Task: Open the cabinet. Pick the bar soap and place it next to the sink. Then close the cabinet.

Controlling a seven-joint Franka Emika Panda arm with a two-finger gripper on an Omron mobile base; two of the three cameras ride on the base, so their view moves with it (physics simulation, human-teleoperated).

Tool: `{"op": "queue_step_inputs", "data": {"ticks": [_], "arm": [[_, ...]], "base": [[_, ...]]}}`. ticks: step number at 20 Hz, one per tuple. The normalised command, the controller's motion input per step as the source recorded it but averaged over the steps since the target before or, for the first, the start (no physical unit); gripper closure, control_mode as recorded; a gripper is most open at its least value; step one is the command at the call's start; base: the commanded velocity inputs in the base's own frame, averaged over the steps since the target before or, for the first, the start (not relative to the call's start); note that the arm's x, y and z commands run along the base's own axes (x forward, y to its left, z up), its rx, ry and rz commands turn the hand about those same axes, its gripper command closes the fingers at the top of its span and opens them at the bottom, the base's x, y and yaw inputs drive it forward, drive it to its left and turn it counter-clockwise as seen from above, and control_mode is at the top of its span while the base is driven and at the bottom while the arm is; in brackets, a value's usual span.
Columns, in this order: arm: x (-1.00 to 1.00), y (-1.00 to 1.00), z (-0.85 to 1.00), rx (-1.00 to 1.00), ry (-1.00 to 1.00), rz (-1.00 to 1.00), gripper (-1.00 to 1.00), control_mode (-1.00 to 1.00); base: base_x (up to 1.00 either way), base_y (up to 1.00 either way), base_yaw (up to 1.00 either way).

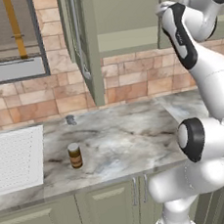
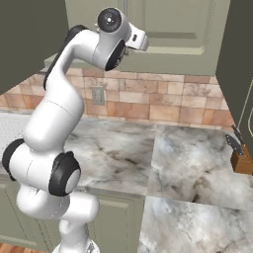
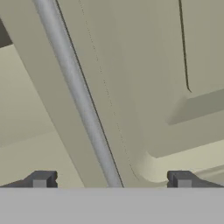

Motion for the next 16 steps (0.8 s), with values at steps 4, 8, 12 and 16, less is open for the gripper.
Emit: {"op": "queue_step_inputs", "data": {"ticks": [4, 8, 12, 16], "arm": [[0.39, -0.04, -0.04, 0.00, 0.00, 0.00, 1.00, -1.00], [0.20, -0.03, -0.07, 0.00, -0.03, 0.00, 1.00, -1.00], [0.07, -0.09, -0.09, 0.00, -0.07, 0.03, 1.00, -1.00], [0.00, -0.11, -0.07, 0.00, -0.11, 0.06, 1.00, -1.00]], "base": [[0.00, 0.00, 0.00], [0.00, 0.00, 0.00], [0.00, 0.00, 0.00], [0.00, 0.00, 0.00]]}}
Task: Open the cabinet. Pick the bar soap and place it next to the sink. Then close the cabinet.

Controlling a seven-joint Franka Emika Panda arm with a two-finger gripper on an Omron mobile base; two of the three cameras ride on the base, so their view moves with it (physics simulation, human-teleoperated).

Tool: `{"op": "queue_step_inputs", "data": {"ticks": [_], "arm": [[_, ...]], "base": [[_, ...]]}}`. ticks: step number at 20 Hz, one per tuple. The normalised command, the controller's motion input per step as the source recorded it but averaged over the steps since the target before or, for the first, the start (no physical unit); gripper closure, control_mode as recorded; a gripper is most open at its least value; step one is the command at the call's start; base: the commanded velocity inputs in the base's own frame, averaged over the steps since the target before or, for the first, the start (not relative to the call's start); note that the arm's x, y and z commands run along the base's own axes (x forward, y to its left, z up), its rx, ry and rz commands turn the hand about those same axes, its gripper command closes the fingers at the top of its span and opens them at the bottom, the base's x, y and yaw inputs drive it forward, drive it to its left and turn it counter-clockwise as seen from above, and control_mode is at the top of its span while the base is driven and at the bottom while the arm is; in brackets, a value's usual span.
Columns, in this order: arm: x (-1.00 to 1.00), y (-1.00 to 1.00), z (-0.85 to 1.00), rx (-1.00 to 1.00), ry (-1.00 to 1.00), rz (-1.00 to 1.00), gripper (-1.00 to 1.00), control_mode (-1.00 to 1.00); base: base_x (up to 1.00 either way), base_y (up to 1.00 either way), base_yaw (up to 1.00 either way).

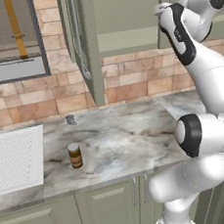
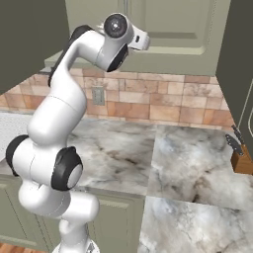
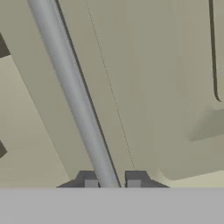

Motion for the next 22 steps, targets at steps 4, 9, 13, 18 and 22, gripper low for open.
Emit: {"op": "queue_step_inputs", "data": {"ticks": [4, 9, 13, 18, 22], "arm": [[-0.11, -0.14, -0.02, 0.00, -0.13, 0.11, 1.00, -1.00], [-0.38, -0.22, 0.00, -0.03, -0.10, 0.09, 1.00, -1.00], [-0.59, -0.24, 0.03, -0.06, 0.00, 0.00, 1.00, -1.00], [-0.64, -0.34, 0.11, -0.04, 0.02, 0.00, 1.00, -1.00], [-0.64, -0.41, 0.13, -0.02, 0.05, 0.00, 1.00, -1.00]], "base": [[0.00, 0.00, 0.00], [0.00, 0.00, 0.00], [0.00, 0.00, 0.00], [0.00, 0.00, 0.00], [0.00, 0.00, 0.00]]}}
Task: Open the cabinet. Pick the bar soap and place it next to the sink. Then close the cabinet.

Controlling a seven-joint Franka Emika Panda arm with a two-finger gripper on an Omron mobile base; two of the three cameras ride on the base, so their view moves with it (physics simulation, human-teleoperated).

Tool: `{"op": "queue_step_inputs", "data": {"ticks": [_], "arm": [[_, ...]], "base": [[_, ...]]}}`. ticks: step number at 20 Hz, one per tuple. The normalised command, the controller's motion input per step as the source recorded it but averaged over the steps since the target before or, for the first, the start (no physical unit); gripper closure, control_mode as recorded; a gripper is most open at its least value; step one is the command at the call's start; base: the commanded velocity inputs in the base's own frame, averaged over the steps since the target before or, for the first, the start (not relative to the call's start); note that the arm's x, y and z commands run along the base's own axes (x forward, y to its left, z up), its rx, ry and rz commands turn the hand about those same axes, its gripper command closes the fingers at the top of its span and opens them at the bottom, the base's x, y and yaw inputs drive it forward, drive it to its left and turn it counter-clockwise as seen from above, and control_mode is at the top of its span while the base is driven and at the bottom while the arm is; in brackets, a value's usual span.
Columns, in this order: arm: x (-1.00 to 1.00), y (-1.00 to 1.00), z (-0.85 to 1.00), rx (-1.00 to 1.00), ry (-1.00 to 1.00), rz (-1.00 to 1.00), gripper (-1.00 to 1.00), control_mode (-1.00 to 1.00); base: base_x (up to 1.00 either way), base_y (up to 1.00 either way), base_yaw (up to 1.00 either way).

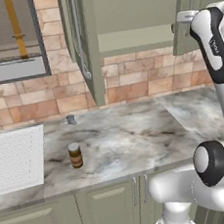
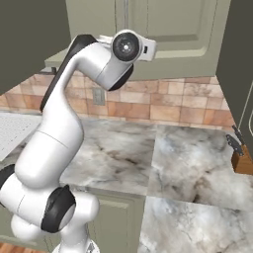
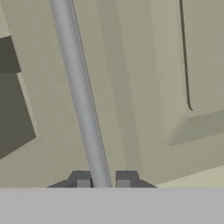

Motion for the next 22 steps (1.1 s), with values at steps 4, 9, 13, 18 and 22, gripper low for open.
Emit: {"op": "queue_step_inputs", "data": {"ticks": [4, 9, 13, 18, 22], "arm": [[-0.58, -0.48, 0.11, 0.00, 0.08, 0.00, 1.00, -1.00], [-0.57, -0.55, 0.08, 0.02, 0.06, 0.00, 1.00, -1.00], [-0.58, -0.61, 0.06, 0.05, 0.02, 0.00, 1.00, -1.00], [-0.56, -0.60, 0.04, 0.07, 0.00, 0.00, 1.00, -1.00], [-0.43, -0.38, 0.00, 0.04, 0.00, 0.00, 1.00, -1.00]], "base": [[0.00, 0.00, 0.00], [0.00, 0.00, 0.00], [0.00, 0.00, 0.00], [0.00, 0.00, 0.00], [0.00, 0.00, 0.00]]}}
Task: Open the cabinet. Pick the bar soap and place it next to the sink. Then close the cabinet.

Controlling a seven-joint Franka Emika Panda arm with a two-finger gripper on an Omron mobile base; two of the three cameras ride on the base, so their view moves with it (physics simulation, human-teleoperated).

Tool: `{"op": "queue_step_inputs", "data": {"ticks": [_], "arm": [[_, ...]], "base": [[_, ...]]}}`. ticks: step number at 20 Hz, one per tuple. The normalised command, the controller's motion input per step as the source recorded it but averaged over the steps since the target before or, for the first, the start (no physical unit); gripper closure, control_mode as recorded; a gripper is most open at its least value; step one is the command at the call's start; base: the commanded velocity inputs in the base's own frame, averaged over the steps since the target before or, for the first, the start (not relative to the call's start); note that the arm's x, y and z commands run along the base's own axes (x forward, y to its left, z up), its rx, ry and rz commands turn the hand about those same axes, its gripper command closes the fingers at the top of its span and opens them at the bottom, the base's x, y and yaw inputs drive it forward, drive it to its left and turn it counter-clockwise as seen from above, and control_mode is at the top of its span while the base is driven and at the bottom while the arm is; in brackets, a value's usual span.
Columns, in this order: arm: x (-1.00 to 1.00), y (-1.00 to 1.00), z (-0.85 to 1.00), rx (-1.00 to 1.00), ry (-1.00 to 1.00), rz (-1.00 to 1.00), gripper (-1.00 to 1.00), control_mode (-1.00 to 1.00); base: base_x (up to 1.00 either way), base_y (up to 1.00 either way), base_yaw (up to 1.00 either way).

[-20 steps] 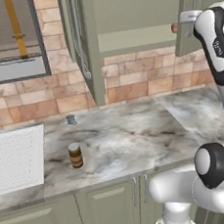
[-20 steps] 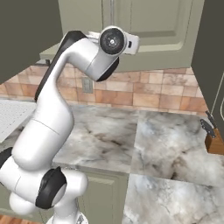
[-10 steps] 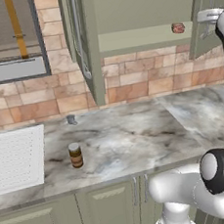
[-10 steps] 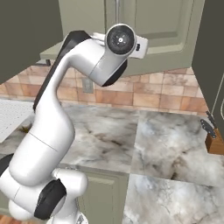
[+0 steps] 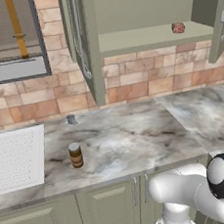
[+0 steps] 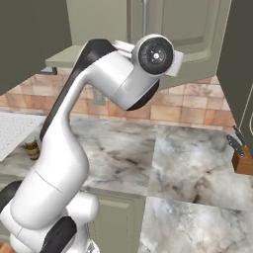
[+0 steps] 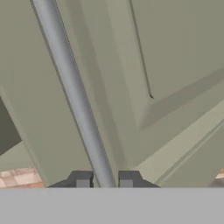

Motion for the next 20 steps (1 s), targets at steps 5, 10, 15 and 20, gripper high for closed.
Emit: {"op": "queue_step_inputs", "data": {"ticks": [5, 10, 15, 20], "arm": [[-0.21, -0.04, -0.13, 0.00, 0.00, -0.01, -1.00, -1.00], [-0.21, 0.01, -0.14, 0.00, -0.05, -0.08, -1.00, -1.00], [-0.48, 0.09, -0.03, 0.02, 0.00, -0.18, -1.00, -1.00], [-0.47, 0.35, -0.07, 0.05, 0.00, -0.19, -1.00, -1.00]], "base": [[0.00, 0.00, 0.00], [0.00, 0.00, 0.00], [0.00, 0.00, 0.00], [0.00, 0.00, 0.00]]}}
